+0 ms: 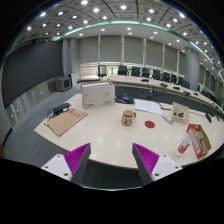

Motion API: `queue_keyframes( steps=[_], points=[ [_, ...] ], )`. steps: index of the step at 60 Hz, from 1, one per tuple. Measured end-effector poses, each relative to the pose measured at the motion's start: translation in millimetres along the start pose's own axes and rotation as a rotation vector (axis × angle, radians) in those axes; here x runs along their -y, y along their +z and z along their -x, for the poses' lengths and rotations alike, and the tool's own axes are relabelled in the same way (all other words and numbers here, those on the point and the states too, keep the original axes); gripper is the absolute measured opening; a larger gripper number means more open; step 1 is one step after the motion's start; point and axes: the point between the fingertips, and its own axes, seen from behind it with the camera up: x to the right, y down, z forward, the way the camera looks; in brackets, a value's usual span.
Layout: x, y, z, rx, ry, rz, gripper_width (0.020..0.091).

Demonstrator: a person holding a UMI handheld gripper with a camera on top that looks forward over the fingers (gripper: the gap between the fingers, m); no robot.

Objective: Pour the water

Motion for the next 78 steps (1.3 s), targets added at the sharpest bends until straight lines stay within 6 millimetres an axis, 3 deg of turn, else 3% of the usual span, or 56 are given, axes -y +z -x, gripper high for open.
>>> queue_keyframes(
  steps=[8,16,33,41,48,54,62,66,73,78],
  points=[
    [-6.2,-1.0,-35.1,-0.049,0.018,0.001,0.0861],
    [-27.0,8.8,-104.5,-0.098,0.047,0.009,0.0862],
    [-95.1,31.8,-281.5,-0.25,0.116,0.02,0.0861],
    [-119.9,57.7,-363.2,-0.303,0.15,0.013,0.0862],
    [-128.1,89.8,-417.4,-0.319,0.182,-0.017,0.0857],
    [-126.0,123.7,-442.2,-0.292,0.198,-0.049,0.086],
    [-117.0,165.8,-458.0,-0.269,0.197,-0.099,0.0846],
    [-111.7,180.7,-460.5,-0.262,0.177,-0.118,0.0763],
    [-99.7,193.4,-464.3,-0.265,0.147,-0.167,0.0533],
    [-97.1,196.0,-463.3,-0.269,0.146,-0.178,0.0506]
  ],
)
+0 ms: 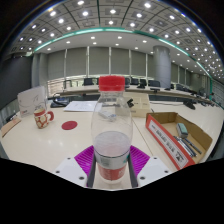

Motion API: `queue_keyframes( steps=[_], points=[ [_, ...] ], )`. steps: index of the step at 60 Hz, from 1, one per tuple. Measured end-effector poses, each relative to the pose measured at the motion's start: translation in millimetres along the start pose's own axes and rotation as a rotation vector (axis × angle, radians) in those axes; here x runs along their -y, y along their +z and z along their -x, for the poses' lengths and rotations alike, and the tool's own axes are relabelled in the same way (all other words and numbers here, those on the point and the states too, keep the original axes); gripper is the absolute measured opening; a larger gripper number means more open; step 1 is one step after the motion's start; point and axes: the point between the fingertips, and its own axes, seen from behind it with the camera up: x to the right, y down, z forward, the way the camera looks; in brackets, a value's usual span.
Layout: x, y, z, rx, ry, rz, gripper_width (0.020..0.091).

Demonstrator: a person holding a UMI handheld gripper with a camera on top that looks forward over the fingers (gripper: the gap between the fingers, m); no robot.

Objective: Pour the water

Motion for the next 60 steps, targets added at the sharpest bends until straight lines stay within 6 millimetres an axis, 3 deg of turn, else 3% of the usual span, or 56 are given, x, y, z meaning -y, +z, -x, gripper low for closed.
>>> queue_keyframes(
  steps=[13,19,26,34,42,49,54,60],
  points=[
    [7.0,1.0,2.3,-0.038,-0.035,0.004,0.0362],
    [22.7,3.1,6.8,-0.078,-0.091,0.008,0.0363],
    [56.2,9.9,17.0,-0.139,-0.167,-0.006,0.0363],
    [111.3,16.3,35.1,-0.245,-0.32,-0.032,0.0363],
    [166.9,37.2,70.8,-0.347,-0.554,-0.045,0.0361],
    [204.3,63.0,119.4,-0.407,-0.788,-0.058,0.0361],
    [220.9,84.2,159.9,-0.412,-0.96,-0.086,0.0359],
    [227.2,110.9,206.5,-0.414,-1.194,-0.105,0.036]
  ],
)
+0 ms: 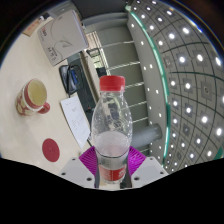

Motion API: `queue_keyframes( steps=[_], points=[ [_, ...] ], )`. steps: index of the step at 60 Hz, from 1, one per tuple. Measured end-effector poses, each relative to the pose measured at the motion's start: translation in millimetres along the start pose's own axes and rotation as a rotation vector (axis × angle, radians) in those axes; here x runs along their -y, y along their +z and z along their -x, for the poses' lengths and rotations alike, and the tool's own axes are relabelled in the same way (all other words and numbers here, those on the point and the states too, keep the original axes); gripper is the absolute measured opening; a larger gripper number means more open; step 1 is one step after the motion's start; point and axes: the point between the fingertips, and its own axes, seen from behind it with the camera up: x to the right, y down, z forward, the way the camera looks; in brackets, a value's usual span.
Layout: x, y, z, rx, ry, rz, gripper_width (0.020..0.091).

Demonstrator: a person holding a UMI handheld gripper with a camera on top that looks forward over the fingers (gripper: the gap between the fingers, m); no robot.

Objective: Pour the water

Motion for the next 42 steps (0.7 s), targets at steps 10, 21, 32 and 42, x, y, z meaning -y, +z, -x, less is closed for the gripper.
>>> queue_keyframes(
  steps=[10,21,32,42],
  points=[
    [51.5,15.6,31.0,-0.032,-0.343,-0.071,0.0361],
    [70.0,29.4,45.9,-0.083,-0.615,-0.089,0.036],
    [62.9,40.2,54.9,-0.087,-0.744,-0.071,0.0362],
    [60.8,42.0,55.6,-0.065,-0.68,-0.087,0.0362]
  ],
)
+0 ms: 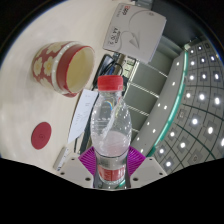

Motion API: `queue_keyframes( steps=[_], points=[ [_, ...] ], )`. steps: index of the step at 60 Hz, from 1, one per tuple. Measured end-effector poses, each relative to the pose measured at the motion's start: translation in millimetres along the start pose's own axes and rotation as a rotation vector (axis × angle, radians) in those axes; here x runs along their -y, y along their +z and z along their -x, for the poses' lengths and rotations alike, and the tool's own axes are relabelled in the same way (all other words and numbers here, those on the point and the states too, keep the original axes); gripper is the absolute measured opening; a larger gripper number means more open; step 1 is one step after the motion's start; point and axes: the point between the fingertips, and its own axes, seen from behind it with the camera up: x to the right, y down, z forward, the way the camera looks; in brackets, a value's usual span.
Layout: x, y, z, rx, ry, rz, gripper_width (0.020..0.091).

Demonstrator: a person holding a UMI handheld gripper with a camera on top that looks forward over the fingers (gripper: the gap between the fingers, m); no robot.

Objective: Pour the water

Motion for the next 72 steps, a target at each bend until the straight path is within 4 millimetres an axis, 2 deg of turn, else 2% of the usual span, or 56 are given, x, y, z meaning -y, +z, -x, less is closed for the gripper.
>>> queue_keyframes(
  steps=[6,16,21,27,36,42,52,55,56,59,69,72],
  points=[
    [-3.9,-3.5,-2.4,0.033,0.206,-0.013,0.0361],
    [-12.7,-8.6,-23.5,0.101,0.721,-0.041,0.0363],
    [-20.4,-10.9,-23.8,0.161,0.985,-0.044,0.0365],
    [-19.7,-5.9,-7.4,0.258,1.289,-0.059,0.0365],
    [-11.0,6.0,38.4,0.414,1.635,-0.05,0.0364],
    [-2.0,11.9,70.2,0.501,1.754,-0.055,0.0362],
    [15.3,16.5,120.3,0.602,1.823,-0.056,0.0367],
    [21.9,11.2,131.2,0.615,1.839,-0.04,0.0375],
    [20.6,13.1,126.2,0.589,1.853,-0.062,0.0373],
    [17.6,14.5,127.9,0.58,1.844,-0.073,0.0392],
    [19.0,11.2,131.8,0.589,1.858,-0.035,0.0555],
    [19.7,6.5,137.4,0.622,1.859,-0.006,0.0708]
  ],
)
